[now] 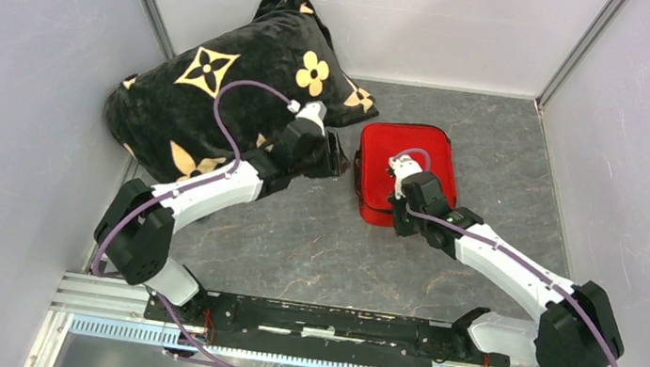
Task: Organize the medicine kit
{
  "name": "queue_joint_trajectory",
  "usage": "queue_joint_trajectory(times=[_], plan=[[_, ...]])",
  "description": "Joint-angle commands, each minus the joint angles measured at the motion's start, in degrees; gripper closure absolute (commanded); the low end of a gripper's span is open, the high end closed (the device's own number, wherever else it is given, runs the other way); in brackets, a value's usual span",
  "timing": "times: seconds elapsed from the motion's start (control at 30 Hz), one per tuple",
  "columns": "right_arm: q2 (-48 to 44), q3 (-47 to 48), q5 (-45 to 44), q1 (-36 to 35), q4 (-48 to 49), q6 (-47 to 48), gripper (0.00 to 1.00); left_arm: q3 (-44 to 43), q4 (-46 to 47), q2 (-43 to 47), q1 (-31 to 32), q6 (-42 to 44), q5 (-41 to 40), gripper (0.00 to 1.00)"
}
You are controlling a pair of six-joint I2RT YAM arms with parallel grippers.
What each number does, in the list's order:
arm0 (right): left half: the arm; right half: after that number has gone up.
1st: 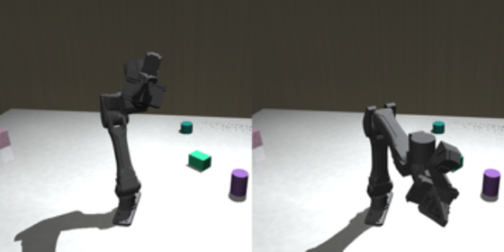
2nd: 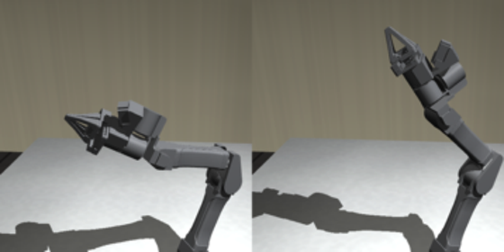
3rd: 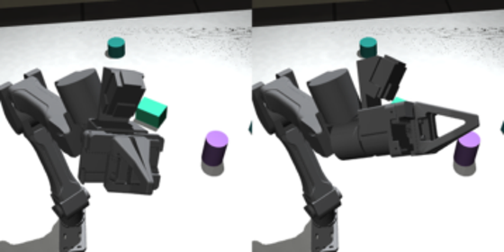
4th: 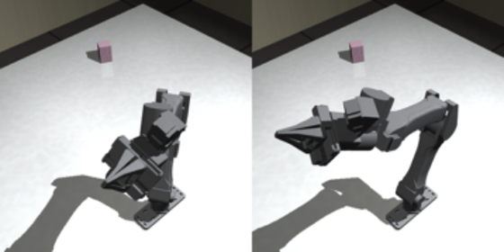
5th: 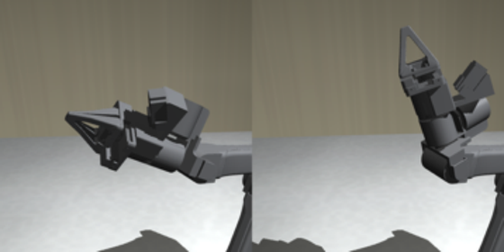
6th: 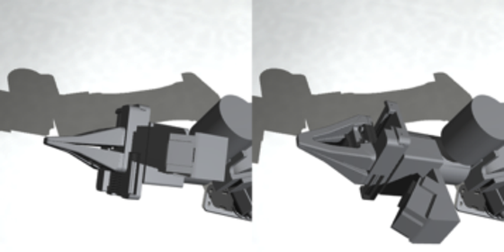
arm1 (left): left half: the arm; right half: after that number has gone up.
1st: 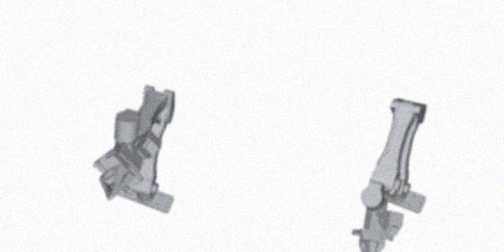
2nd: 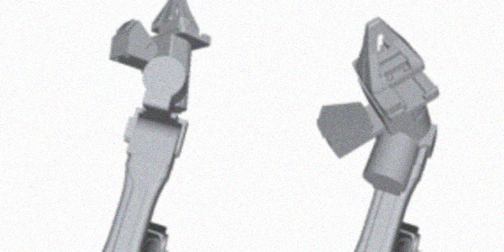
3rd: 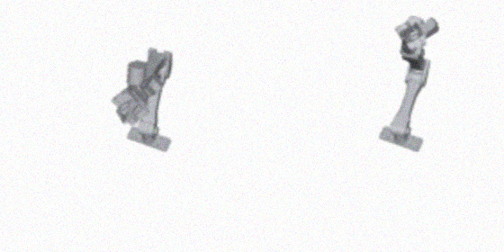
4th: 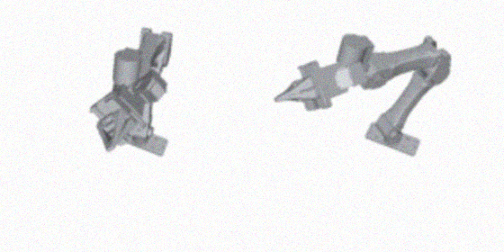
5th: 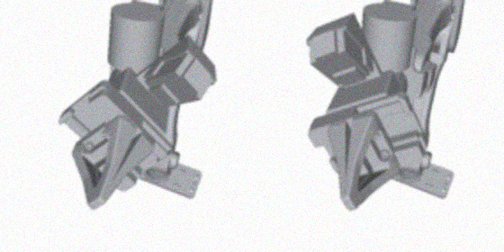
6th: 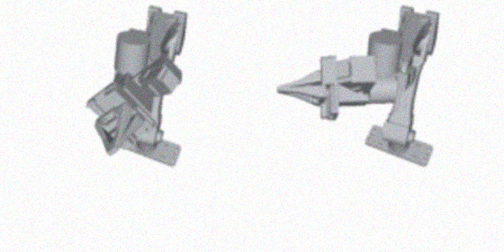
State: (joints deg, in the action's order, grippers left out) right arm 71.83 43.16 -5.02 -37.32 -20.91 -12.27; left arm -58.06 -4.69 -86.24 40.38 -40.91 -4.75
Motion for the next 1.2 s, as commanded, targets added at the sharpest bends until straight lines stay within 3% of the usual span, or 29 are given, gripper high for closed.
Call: queue_joint_trajectory(times=[0.0, 0.3, 0.47, 0.6, 0.7, 0.87, 1.0, 1.17], plan=[[-4.37, -2.12, -7.2, 4.24, -2.51, 0.87, 1.0, -8.43, -0.44, -5.19, -4.02, 5.87, 3.96, 0.36], [-8.78, -8.39, -3.19, 17.14, 1.81, -1.88, 1.0, -27.67, 0.35, -22.95, -5.93, 16.36, 13.05, 0.28], [-8.03, -8.07, 0.57, 18.89, 2.79, -0.93, 1.0, -36.75, -2.43, -32.11, -8.33, 20.72, 14.22, 0.26], [-7.84, -8.32, 2.12, 19.33, 3.59, -0.32, 1.0, -39.91, -0.7, -36.6, -10.36, 22.13, 22.29, 0.26], [-7.63, -8.01, 2.41, 19.87, 3.77, 0.0, 1.0, -43.38, -2.27, -39.56, -10.67, 23.49, 24.06, 0.26], [-7.08, -6.97, 3.35, 20.31, 3.94, 0.37, 1.0, -44.14, -0.49, -41.82, -10.93, 21.65, 28.94, 0.33], [-6.28, -6.24, 4.42, 20.36, 3.96, 0.92, 1.0, -39.74, 6.38, -40.64, -10.87, 18.28, 35.3, 0.35], [-6.01, -6.07, 4.86, 20.38, 4.18, 1.22, 1.0, -39.57, 6.44, -42.28, -10.48, 18.13, 37.22, 0.41]])
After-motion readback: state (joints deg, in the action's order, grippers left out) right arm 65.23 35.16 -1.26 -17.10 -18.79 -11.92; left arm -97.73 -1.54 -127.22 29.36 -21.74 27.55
